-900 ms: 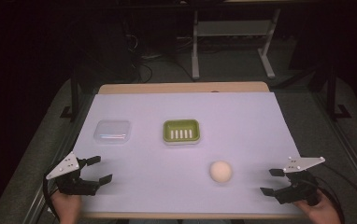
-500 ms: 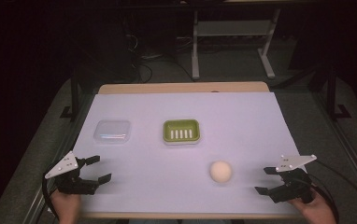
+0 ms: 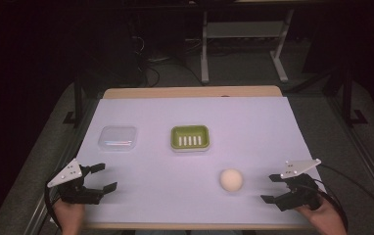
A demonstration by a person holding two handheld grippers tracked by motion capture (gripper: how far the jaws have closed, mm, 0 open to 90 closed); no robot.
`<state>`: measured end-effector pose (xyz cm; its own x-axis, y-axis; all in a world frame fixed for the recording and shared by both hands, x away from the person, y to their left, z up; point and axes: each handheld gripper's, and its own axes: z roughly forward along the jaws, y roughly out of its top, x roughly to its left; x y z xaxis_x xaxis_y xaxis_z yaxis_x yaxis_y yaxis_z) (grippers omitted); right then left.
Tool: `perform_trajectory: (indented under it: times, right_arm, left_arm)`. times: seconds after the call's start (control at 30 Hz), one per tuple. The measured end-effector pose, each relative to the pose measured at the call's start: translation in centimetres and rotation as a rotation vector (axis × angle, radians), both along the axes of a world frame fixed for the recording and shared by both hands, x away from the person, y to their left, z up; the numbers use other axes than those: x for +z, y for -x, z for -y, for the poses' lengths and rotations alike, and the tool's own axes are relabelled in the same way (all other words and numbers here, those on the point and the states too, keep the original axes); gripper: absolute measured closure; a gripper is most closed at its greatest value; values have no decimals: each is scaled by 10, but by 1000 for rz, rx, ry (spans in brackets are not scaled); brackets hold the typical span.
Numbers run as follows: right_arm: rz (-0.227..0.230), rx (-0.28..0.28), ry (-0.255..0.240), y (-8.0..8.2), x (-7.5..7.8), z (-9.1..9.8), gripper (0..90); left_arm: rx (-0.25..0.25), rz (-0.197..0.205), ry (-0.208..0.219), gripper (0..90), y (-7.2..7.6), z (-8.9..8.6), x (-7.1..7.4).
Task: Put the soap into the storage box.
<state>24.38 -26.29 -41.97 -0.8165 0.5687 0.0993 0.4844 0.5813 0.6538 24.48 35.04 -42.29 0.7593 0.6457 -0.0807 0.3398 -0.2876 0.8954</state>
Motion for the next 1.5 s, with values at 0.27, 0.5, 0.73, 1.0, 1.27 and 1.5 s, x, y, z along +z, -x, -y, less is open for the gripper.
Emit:
perform_trajectory:
  times: [0.27,0.5,0.73,1.0,1.27,1.5]
  right_arm:
    - [4,19,5,-6,4,-7,226]
    - [-6,39,5,-12,6,-15,223]
    - [-12,48,12,-17,7,-21,223]
    - [-3,70,24,-22,9,-28,208]
    - [-9,85,28,-26,13,-36,205]
    - [-7,104,28,-30,14,-44,200]
  left_arm:
    - [-1,1,-1,132,0,0,0]
    - [1,2,-2,132,0,0,0]
    - [0,3,-4,132,0,0,0]
    - [-1,2,-4,132,0,0,0]
    - [-1,1,-4,132,0,1,0]
    - [-2,2,-4,132,0,1,0]
